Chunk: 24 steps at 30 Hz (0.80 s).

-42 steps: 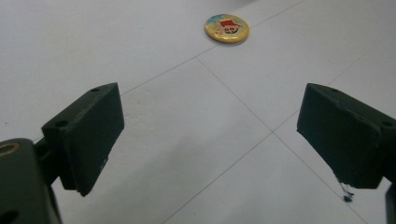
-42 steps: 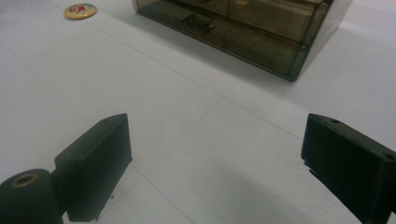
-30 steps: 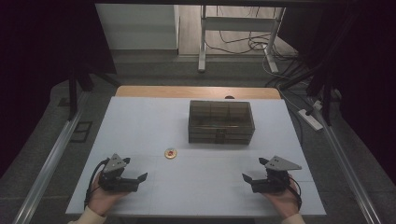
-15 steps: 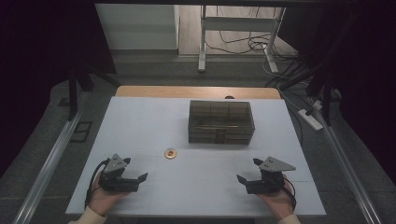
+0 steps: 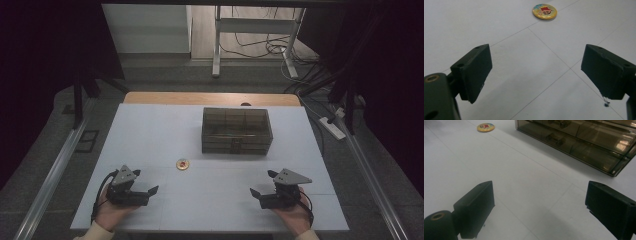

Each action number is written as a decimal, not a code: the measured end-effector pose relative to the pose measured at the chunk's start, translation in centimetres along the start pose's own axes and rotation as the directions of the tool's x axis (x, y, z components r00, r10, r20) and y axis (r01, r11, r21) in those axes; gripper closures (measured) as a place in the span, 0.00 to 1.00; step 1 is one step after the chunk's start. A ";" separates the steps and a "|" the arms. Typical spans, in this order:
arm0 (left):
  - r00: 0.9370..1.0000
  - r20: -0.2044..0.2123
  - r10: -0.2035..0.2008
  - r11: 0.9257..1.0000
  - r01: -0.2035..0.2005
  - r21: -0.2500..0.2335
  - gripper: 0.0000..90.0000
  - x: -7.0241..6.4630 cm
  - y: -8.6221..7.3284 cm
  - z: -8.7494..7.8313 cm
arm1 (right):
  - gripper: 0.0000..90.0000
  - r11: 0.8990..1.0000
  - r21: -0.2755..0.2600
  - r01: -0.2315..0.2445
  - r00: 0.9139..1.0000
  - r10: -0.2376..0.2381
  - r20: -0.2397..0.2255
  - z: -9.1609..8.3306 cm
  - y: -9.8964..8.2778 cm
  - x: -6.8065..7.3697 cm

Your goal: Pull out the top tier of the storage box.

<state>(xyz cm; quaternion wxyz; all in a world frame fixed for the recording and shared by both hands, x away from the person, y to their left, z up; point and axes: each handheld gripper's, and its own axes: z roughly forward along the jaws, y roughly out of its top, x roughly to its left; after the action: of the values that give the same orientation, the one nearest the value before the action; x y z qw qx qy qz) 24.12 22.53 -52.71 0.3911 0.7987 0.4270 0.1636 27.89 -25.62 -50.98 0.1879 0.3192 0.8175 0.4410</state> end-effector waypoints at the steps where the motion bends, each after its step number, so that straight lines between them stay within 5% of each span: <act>1: 1.000 0.000 0.000 1.000 0.000 0.001 0.11 0.0 0.0 0.0 | 0.10 1.000 -0.002 0.003 1.000 -0.003 0.003 0.0 0.0 0.1; 24: 1.000 0.002 0.001 1.000 -0.001 0.010 0.12 0.0 0.0 0.2 | 0.10 0.998 0.026 0.057 0.998 -0.057 0.017 1.3 0.5 1.6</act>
<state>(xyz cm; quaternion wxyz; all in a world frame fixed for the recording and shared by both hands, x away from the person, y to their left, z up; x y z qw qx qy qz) 24.21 22.45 -52.87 0.3872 0.8010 0.4273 0.1609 27.66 -23.52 -51.35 0.2034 0.3018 0.8302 0.4223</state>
